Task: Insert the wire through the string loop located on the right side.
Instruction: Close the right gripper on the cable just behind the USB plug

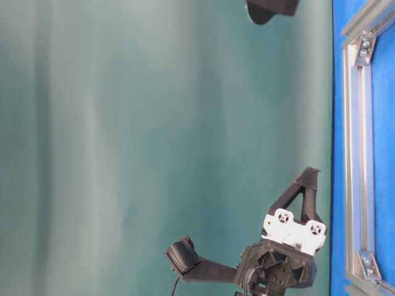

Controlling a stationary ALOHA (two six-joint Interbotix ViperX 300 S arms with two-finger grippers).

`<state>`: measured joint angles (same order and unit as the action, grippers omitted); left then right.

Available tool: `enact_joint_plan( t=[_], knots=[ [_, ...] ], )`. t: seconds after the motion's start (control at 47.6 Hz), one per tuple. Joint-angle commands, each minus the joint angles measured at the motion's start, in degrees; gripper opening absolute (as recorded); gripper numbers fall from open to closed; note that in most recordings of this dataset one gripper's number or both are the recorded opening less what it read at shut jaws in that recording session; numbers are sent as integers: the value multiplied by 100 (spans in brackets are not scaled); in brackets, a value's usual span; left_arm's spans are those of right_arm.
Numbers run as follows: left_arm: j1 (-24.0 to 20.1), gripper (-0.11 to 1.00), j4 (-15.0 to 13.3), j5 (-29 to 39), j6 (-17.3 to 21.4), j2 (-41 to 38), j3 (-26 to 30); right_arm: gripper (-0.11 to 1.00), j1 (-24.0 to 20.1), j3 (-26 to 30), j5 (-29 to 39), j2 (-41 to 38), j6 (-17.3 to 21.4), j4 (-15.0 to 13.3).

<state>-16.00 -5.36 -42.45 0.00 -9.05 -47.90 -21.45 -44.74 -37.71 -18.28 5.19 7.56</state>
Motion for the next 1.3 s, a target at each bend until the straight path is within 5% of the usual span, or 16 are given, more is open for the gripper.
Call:
enact_joint_plan(
  t=[0.0,0.21,0.336,0.736,1.051,1.282],
  knots=[
    [9,0,9,-26,9,193,44,70,-18,114,0,62,-9,26],
    [9,0,18,-26,9,193,44,15,-18,114,97,44,-44,0],
    [9,0,9,-18,9,193,44,-3,-26,123,97,44,-44,0],
    [9,0,9,-9,9,193,44,-3,-26,105,185,220,-26,0],
    [9,0,18,-9,0,193,70,-3,0,158,1169,1230,-105,0],
    [9,0,18,-9,-18,211,44,-3,9,149,1283,1362,-176,0]
  ],
)
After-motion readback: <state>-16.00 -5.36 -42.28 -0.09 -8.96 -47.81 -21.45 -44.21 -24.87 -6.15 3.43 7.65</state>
